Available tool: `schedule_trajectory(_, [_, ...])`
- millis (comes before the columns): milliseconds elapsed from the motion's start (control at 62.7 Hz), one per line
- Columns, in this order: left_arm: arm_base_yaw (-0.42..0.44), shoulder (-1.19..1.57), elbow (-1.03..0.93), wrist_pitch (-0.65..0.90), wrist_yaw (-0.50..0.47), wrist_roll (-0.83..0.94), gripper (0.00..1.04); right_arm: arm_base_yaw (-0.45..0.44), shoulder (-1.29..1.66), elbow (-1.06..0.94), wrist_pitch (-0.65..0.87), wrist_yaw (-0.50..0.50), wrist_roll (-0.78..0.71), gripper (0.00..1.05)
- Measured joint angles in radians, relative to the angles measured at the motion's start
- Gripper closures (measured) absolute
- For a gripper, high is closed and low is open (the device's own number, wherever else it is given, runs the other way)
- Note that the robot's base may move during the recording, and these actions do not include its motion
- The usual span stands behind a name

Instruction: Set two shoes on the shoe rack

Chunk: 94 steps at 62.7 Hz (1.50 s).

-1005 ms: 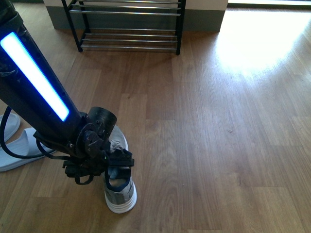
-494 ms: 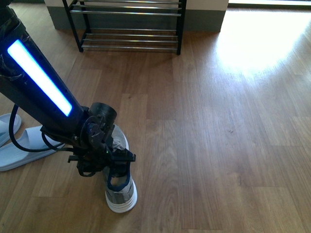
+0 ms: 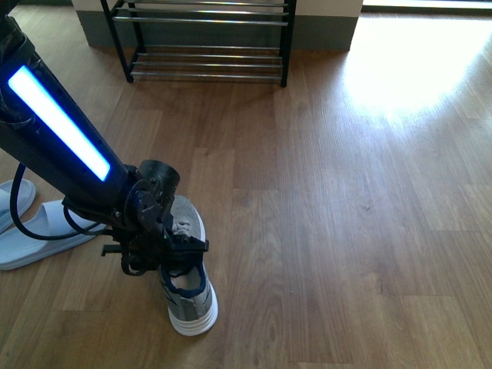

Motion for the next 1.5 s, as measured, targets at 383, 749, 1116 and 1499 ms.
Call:
schedule_trajectory(383, [0.027, -0.045, -0.078, 0.126, 0.061, 0.088, 0.98, 0.0, 0.0, 0.0, 0.0, 0.0, 0.0, 1.04])
schedule_trajectory(749, [0.048, -0.22, -0.335, 0.318, 0.008, 0.117, 0.99, 0.0, 0.0, 0.0, 0.0, 0.0, 0.0, 1.04])
schedule_trajectory(1116, [-0.067, -0.675, -0.744, 0.432, -0.051, 0.091, 0.99, 0.0, 0.0, 0.0, 0.0, 0.0, 0.0, 1.04])
schedule_trajectory(1499, [-0.085, -1.229, -1.03, 0.431, -0.153, 0.032, 0.99, 0.0, 0.0, 0.0, 0.0, 0.0, 0.0, 1.04])
